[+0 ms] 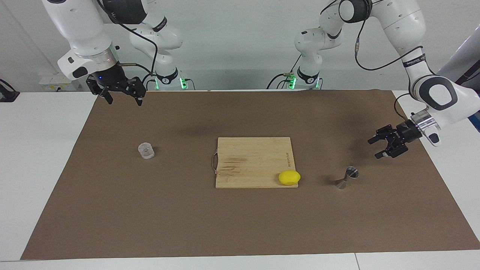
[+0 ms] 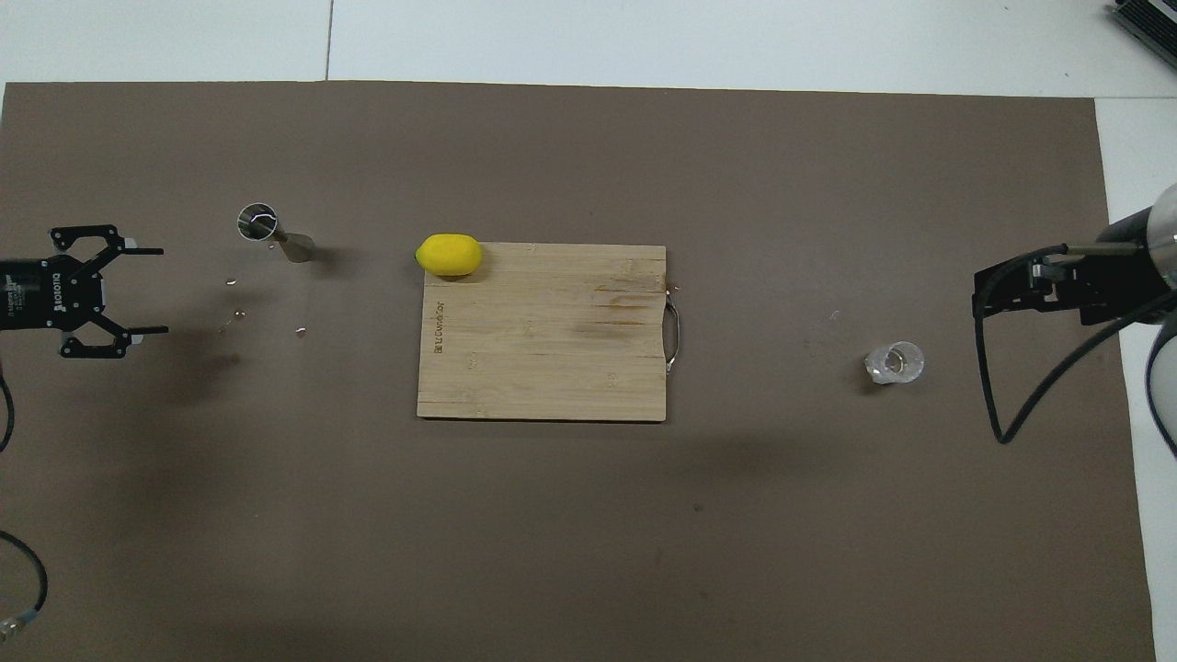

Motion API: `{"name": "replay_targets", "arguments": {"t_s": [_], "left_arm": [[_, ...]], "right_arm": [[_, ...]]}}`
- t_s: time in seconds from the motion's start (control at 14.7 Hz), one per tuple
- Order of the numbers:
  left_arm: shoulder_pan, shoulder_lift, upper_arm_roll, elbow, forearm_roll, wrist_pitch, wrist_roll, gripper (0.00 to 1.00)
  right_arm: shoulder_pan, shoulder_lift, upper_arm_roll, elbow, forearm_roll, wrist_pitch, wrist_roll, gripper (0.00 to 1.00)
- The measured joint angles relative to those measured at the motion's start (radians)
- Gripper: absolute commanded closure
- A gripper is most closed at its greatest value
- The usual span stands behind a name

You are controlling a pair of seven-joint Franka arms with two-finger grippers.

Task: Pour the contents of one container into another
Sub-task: 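Reach the left gripper to the dark metal cup and close on it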

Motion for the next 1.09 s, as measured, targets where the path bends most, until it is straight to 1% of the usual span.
{"name": "replay_targets", "arguments": {"t_s": [0.2, 0.34, 0.61, 0.88, 1.09], "left_arm": [[-0.01, 0.0, -0.006, -0.036, -0.148, 0.032, -0.25, 0.0], [-0.037, 0.0, -0.01, -0.041, -0.236, 0.043, -0.345, 0.0], [-0.099, 0.0, -0.013, -0.058, -0.366, 0.081, -0.38, 0.0], [-0.114, 0.002, -0.013, -0.071, -0.416, 0.109, -0.379, 0.0], [-0.115, 0.035, -0.014, -0.073, -0.46, 0.114, -0.338, 0.0]], "right_arm": [[0.0, 0.0, 0.0, 0.0, 0.0, 0.0, 0.0, 0.0], [0.0, 0.0, 0.0, 0.0, 0.0, 0.0, 0.0, 0.0], [0.0, 0.0, 0.0, 0.0, 0.0, 0.0, 0.0, 0.0], [0.0, 0.0, 0.0, 0.0, 0.0, 0.0, 0.0, 0.0], [0.0, 0.0, 0.0, 0.0, 0.0, 0.0, 0.0, 0.0]]}}
